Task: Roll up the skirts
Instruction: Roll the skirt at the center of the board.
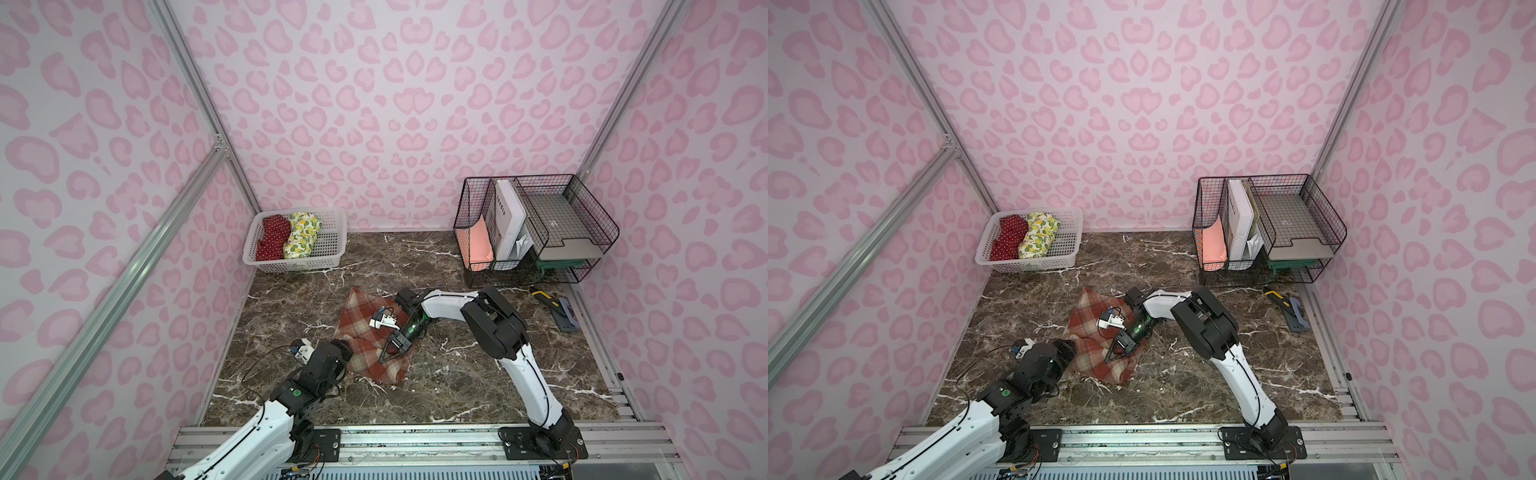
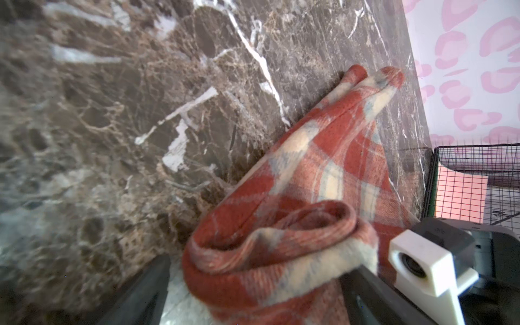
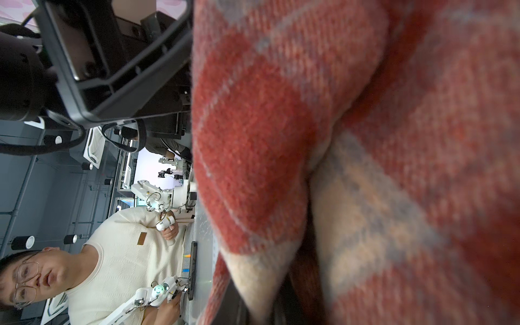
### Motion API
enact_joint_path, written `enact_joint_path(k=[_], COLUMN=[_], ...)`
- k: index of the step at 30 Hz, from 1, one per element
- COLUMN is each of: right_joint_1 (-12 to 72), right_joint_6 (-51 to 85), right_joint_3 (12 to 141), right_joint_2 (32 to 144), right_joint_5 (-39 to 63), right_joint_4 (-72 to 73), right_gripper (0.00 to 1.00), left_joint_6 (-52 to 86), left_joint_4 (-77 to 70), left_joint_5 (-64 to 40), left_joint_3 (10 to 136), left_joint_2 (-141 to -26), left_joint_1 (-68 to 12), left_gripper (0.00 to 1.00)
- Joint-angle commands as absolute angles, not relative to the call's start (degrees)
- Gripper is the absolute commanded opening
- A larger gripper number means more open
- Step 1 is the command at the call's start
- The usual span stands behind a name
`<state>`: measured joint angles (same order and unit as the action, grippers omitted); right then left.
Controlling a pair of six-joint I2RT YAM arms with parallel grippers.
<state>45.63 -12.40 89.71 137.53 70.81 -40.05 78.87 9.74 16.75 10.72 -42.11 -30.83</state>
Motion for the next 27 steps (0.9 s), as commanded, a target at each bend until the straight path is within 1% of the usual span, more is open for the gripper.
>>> enact_joint_path(k=[1,5,7,8,10,13,14,15,16,17,18,19,21,22,23,27], right_joint_1=[45.73,45.09,44.74,44.51,44.23,44.12,44.12,44.05,44.12,44.12,44.04,44.03,43.69,43.68,43.74,45.26], right_joint_6=[-14.97,-15.29,-15.19,-15.21,-15.13,-14.70,-14.42,-14.25,-13.34,-11.47,-9.95,-8.06,-4.53,-3.36,-1.25,1.44], right_joint_3=[88.34,88.29,88.15,87.99,87.72,87.56,87.42,86.89,86.10,84.97,83.76,82.51,79.61,78.53,75.48,71.16], right_joint_2=[141.52,140.85,140.57,140.33,140.18,140.02,139.78,139.22,138.36,137.05,135.64,134.13,129.36,126.87,123.77,110.73], right_joint_5=[49.74,50.00,50.05,50.25,50.22,49.57,49.03,48.91,48.09,46.61,44.52,42.24,37.90,36.40,33.31,23.59], right_joint_4=[-39.84,-39.96,-39.86,-39.83,-39.65,-39.78,-39.81,-39.55,-38.72,-37.00,-35.60,-34.04,-31.67,-30.84,-29.47,-30.06], right_gripper=[0.00,0.00,0.00,0.00,0.00,0.00,0.00,0.01,0.07,0.08,0.14,0.24,0.40,0.51,0.56,0.61], left_joint_6=[79.56,78.21,78.07,77.40,76.18,72.69,72.08,73.38,72.85,71.63,71.29,70.56,69.79,68.98,68.51,66.61], left_joint_4=[4.86,1.65,1.99,1.03,0.42,0.20,1.71,5.38,5.72,6.30,7.72,8.25,11.04,11.83,13.80,18.18], left_joint_5=[13.91,14.43,14.99,14.95,15.43,16.52,17.48,19.18,19.66,20.01,20.13,19.97,19.36,18.78,18.17,14.35], left_joint_3=[10.46,10.91,10.98,10.67,10.08,9.70,9.99,10.85,11.00,11.33,12.09,12.57,14.56,15.49,16.91,21.54], left_joint_2=[-48.54,-56.09,-58.27,-58.95,-59.33,-58.00,-56.94,-55.86,-54.99,-54.06,-53.15,-52.72,-52.51,-52.91,-53.88,-59.20], left_joint_1=[-31.32,-33.04,-33.48,-33.57,-33.79,-33.75,-33.75,-33.79,-33.84,-33.84,-33.84,-33.84,-33.84,-33.84,-33.84,-33.90], left_gripper=[0.98,0.98,0.96,0.93,0.81,0.46,0.16,0.00,0.00,0.00,0.00,0.00,0.00,0.00,0.00,0.00])
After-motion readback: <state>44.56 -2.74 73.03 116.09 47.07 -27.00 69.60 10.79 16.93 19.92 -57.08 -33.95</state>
